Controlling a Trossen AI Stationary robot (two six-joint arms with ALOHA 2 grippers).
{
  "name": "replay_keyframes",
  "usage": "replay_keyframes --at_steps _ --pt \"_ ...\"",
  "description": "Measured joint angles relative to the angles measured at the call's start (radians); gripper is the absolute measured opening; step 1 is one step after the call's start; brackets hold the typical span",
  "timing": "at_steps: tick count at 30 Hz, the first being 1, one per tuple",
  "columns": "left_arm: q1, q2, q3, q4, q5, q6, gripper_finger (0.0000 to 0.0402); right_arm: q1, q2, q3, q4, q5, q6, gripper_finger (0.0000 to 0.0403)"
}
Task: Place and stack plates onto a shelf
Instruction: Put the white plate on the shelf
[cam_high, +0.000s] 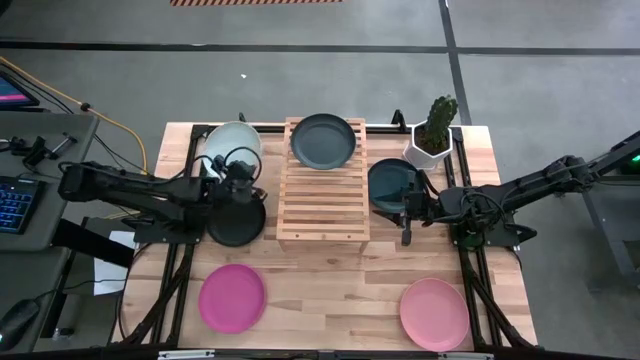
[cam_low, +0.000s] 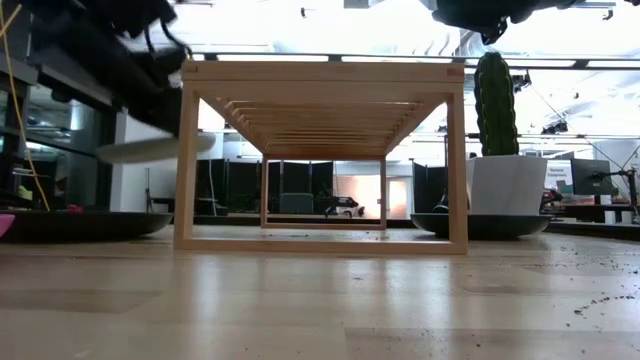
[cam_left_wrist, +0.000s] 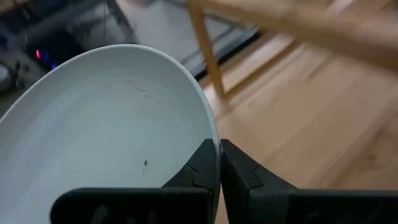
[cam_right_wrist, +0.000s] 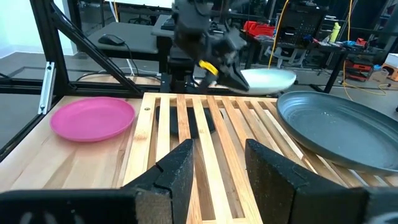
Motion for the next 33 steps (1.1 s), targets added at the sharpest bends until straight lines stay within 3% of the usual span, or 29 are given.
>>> replay_keyframes --at_steps 8,12,15,21,25,33 --pt "-0.221 -0.033 0.062 0.005 -0.255 0.108 0.0001 0.0 0.001 0.0 -0.021 0.0 0.019 0.0136" --pt "-0.324 -0.027 0.084 0.101 -0.302 0.216 0.0001 0.0 0.001 0.0 -0.022 0.0 0.027 0.0136" --pt "-0.402 -0.026 0.085 0.266 -0.222 0.382 0.0001 0.0 0.001 0.0 -0.022 0.0 0.034 0.0136" --pt "-0.538 -0.008 0.086 0.578 0.099 0.616 0.0001 0.0 0.001 0.0 -0.022 0.0 0.034 0.0136" --pt "-0.61 0.021 0.087 0.692 0.176 0.69 0.0001 0.0 0.001 0.0 -0.022 0.0 0.034 0.0136" --pt "-0.644 0.175 0.23 0.597 0.347 0.664 0.0001 0.0 0.001 0.0 -0.014 0.0 0.034 0.0136"
